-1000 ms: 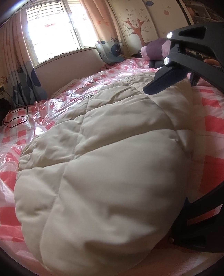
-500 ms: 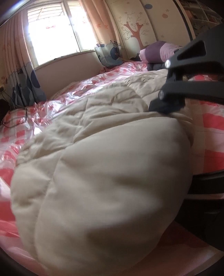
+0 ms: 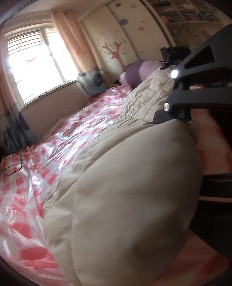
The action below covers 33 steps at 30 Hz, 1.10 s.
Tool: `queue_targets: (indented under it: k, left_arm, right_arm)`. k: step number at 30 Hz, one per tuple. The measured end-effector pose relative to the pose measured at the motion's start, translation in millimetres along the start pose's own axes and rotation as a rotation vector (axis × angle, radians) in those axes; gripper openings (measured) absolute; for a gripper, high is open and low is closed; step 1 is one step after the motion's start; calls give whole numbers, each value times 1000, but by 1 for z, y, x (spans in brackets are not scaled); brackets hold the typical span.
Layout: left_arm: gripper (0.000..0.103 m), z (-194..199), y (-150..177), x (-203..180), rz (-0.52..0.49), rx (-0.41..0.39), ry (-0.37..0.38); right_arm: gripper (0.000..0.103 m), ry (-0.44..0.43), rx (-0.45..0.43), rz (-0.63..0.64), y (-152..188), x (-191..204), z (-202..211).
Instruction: Fold large clothes
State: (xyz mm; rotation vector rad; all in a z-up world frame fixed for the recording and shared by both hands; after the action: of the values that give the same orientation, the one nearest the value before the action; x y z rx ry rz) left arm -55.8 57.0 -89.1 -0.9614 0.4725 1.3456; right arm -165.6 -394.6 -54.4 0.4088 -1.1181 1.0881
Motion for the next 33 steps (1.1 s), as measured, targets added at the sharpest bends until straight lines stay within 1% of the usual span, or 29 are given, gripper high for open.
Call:
queue_targets:
  k: [3,5,7,8,9,10,11,12,13,14,15,16,17,19,20,21,22,23,24,25,26,27,28,30,31,33]
  left_arm:
    - [30,-4,26,-9,-37,46,-11]
    - [30,-7,45,-8,-51,74,-27]
    - [33,-12,57,-3,-56,100,-65]
    - [36,-13,59,1,-44,106,-69]
    - [40,-14,61,7,-29,112,-69]
    - [42,-14,62,14,-7,115,-68]
    - [46,-13,63,18,5,113,-63]
    - [49,-12,63,21,13,109,-60]
    - [50,-11,63,23,18,107,-57]
    - [51,-11,64,25,33,107,-42]
    - [57,-11,66,28,46,108,-30]
    - [61,-12,67,32,63,108,-29]
    - [64,-14,68,36,83,114,-35]
    - [65,-17,69,37,91,108,-45]
    - [65,-17,68,35,83,100,-57]
    - [66,-17,66,34,80,95,-64]
    - [65,-16,64,33,86,93,-62]
    - [65,-15,62,35,102,92,-47]
    - [65,-14,62,36,116,91,-31]
    - [65,-13,62,39,127,93,-15]
    - [66,-12,64,42,132,100,-6]
    - [66,-12,65,43,131,105,-3]
    - [67,-10,66,44,130,104,-12]
    - [75,-3,68,48,133,95,-31]
    - [77,-1,68,50,137,93,-36]
    - [77,2,65,53,152,84,-31]
  right_arm:
    - [27,8,-13,-14,39,-12,23]
    - [27,32,-13,-35,67,-29,35]
    - [29,46,16,-78,93,-54,39]
    - [32,64,18,-110,104,-70,42]
    - [32,62,11,-138,113,-81,49]
    - [32,46,-9,-160,119,-88,55]
    - [33,53,-58,-170,123,-90,67]
    - [41,89,-103,-166,124,-90,76]
    - [47,143,-172,-156,123,-86,91]
    - [58,180,-226,-147,122,-81,102]
    - [62,209,-287,-129,117,-71,112]
    - [63,217,-321,-88,109,-56,115]
    - [63,225,-329,-41,100,-42,110]
    - [70,266,-313,55,81,-14,86]
    - [74,279,-289,124,68,1,62]
    - [74,294,-276,166,58,7,44]
    - [74,340,-252,215,47,7,20]
    - [74,372,-228,235,40,1,2]
    - [74,418,-195,233,34,-15,-19]
    - [74,502,-116,187,31,-47,-45]
    - [74,510,-58,146,31,-68,-63]
    - [74,477,-52,128,34,-82,-69]
    - [74,449,-73,107,35,-81,-63]
    - [74,454,-88,63,34,-72,-55]
    - [74,472,-95,80,34,-58,-52]
    - [75,494,-93,168,29,-26,-59]
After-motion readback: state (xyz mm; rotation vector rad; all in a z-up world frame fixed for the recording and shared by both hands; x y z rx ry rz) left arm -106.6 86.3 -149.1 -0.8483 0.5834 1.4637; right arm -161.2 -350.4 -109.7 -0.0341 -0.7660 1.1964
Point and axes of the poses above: each gripper's, at about its wrist camera, not at the fingertips, and z roughly against the way its jaws point, x to its left, y to its underside, the point moved 7 cm from there along -z, roughly the way its jaws point, and after that the axes turned 12 degrees about x, right-handed, at the moved point
